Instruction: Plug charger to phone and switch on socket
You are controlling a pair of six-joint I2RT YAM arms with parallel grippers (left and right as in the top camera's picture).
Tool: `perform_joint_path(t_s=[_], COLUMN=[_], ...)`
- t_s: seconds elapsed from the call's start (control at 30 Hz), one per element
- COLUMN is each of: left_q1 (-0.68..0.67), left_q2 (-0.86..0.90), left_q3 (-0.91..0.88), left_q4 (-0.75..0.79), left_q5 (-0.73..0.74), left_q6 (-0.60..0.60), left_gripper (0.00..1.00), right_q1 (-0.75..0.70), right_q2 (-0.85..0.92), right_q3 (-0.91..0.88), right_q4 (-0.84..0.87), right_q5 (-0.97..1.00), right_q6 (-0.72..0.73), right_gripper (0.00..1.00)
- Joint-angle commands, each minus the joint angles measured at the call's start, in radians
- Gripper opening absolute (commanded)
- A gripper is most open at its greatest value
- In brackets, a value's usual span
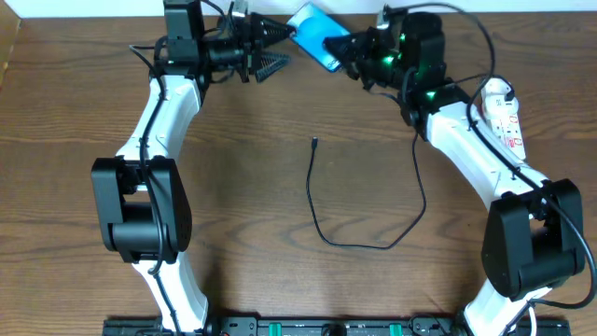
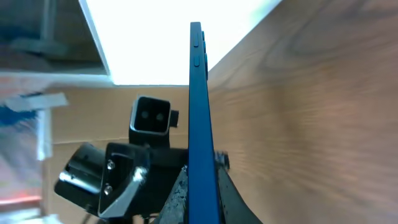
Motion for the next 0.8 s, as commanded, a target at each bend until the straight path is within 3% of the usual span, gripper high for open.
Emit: perform_joint_path(t_s=[0.0, 0.17, 0.37, 0.53, 0.67, 0.77], left_q1=[0.002, -0.006, -0.022, -0.022, -0.026, -0.027], left_q2=[-0.022, -0.022, -0.022, -0.022, -0.022, -0.022], left_q3=[0.018, 0.018, 0.018, 0.018, 0.018, 0.018], left_q4=[0.086, 0.089, 0.097, 0.097, 0.097, 0.096], left_q5=[-0.098, -0.161, -0.16, -0.159, -0.156, -0.156], left_q6=[-0.17, -0.199, -0.233, -0.292, -0.293, -0.292], left_gripper=[0.68, 0.6, 0.59, 0.41, 0.33, 0.1], right_q1=[0.047, 0.076, 0.105, 0.124, 0.126, 0.126], right_q2=[-0.025, -0.025, -0.025, -0.023, -0.023, -0.023], right_q3=[0.009, 0.009, 0.009, 0.009, 0.009, 0.009], right_q4=[0.024, 0.076, 0.074, 0.071, 0.071, 0.071], right_q5=[-0.029, -0.013, 0.025, 0.062, 0.066, 0.065], right_q6=[0.217, 0.276, 0.351, 0.366, 0.379, 0.379], right_gripper=[0.01, 0.01, 0.01, 0.01, 0.01, 0.01])
